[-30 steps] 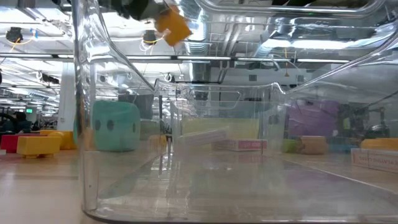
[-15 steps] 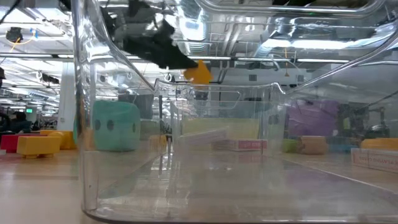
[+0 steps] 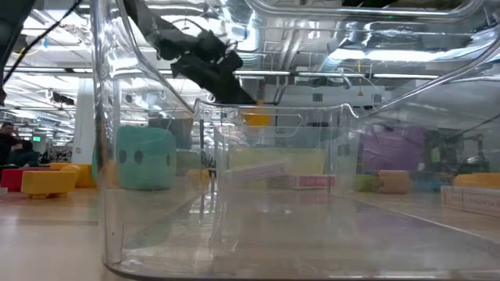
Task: Pick & Place Toys
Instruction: Put the yellow game piece into the yellow bin
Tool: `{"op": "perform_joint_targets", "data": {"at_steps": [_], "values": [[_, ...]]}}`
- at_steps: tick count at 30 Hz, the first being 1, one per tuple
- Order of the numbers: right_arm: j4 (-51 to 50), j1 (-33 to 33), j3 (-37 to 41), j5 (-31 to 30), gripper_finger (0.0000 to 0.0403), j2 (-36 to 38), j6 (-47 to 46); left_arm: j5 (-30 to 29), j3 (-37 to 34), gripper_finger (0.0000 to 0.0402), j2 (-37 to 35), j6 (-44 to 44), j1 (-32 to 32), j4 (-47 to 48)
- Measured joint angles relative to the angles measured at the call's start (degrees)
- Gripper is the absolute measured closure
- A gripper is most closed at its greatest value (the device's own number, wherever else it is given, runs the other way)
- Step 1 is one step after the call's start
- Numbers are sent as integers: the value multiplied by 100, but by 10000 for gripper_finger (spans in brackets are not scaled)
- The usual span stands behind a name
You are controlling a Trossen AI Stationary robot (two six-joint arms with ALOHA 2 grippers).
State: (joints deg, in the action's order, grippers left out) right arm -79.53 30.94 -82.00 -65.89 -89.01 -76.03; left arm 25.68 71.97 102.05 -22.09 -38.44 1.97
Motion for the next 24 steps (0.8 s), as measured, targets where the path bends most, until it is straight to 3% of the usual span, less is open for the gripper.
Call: {"op": "perform_joint_targets", "data": {"at_steps": [10,24], "values": [[0,0,0,-21,230,0,11,489,292,263,554,-128,-656,182],[-4,-122,0,-17,229,0,12,646,292,262,1011,-197,-664,-3]]}}
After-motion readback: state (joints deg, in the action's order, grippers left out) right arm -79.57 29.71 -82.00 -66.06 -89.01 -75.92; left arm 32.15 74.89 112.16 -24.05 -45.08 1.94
